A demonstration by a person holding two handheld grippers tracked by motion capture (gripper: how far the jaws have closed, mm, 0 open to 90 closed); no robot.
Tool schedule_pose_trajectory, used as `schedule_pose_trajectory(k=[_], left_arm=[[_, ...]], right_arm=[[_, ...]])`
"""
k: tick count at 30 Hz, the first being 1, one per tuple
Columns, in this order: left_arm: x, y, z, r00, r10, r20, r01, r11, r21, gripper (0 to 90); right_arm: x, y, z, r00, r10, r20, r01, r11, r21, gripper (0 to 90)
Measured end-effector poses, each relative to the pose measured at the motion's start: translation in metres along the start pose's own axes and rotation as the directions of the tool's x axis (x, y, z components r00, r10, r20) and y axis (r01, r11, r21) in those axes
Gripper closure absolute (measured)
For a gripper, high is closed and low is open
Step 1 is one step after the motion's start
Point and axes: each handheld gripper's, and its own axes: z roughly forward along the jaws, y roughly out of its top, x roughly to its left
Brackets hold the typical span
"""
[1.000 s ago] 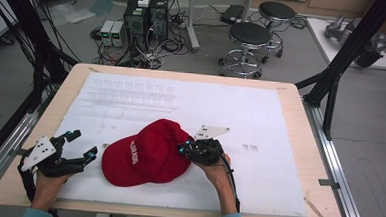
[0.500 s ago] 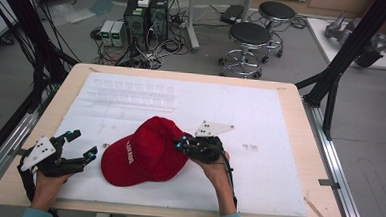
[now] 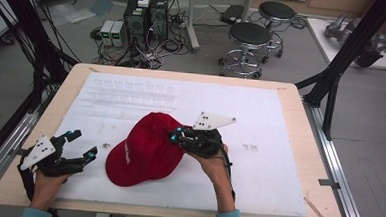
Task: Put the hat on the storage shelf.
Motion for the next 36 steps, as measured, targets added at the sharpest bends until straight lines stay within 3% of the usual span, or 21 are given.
schedule_pose_trajectory(k=[10,16,19,24,25,26,30,36], left_arm=[[0.0,0.005,-0.001,0.9997,0.005,0.025,-0.005,1.0,0.008,13.4],[-0.004,0.023,-0.003,0.9959,-0.001,0.091,0.004,0.9994,-0.033,13.2],[-0.006,0.033,-0.001,0.9914,0.013,0.13,-0.011,0.9998,-0.019,12.1],[-0.009,0.056,0.007,0.9819,0.036,0.186,-0.036,0.9994,-0.003,11.5],[-0.01,0.066,0.011,0.9777,0.048,0.205,-0.051,0.9987,0.006,11.4],[-0.01,0.066,0.011,0.9777,0.048,0.205,-0.051,0.9987,0.006,11.3],[-0.013,0.085,0.016,0.9667,0.06,0.249,-0.066,0.9977,0.017,10.8],[-0.016,0.114,0.025,0.9396,0.041,0.34,-0.064,0.9965,0.054,9.2]], right_arm=[[0.015,0.033,-0.002,0.9958,-0.092,0.002,0.092,0.9957,0.008,87.8],[0.017,0.036,0.001,0.9943,-0.107,-0.001,0.107,0.9942,0.015,87.8],[0.017,0.037,0.002,0.9941,-0.109,-0.003,0.109,0.9939,0.018,87.8],[0.019,0.043,0.005,0.9921,-0.125,-0.004,0.125,0.9918,0.025,87.8],[0.02,0.043,0.006,0.9919,-0.127,-0.004,0.127,0.9916,0.026,87.8],[0.02,0.044,0.006,0.9918,-0.128,-0.004,0.128,0.9914,0.027,87.8],[0.022,0.047,0.009,0.9909,-0.134,-0.006,0.134,0.9905,0.029,87.8],[0.023,0.049,0.011,0.99,-0.141,-0.008,0.141,0.9895,0.033,87.7]])
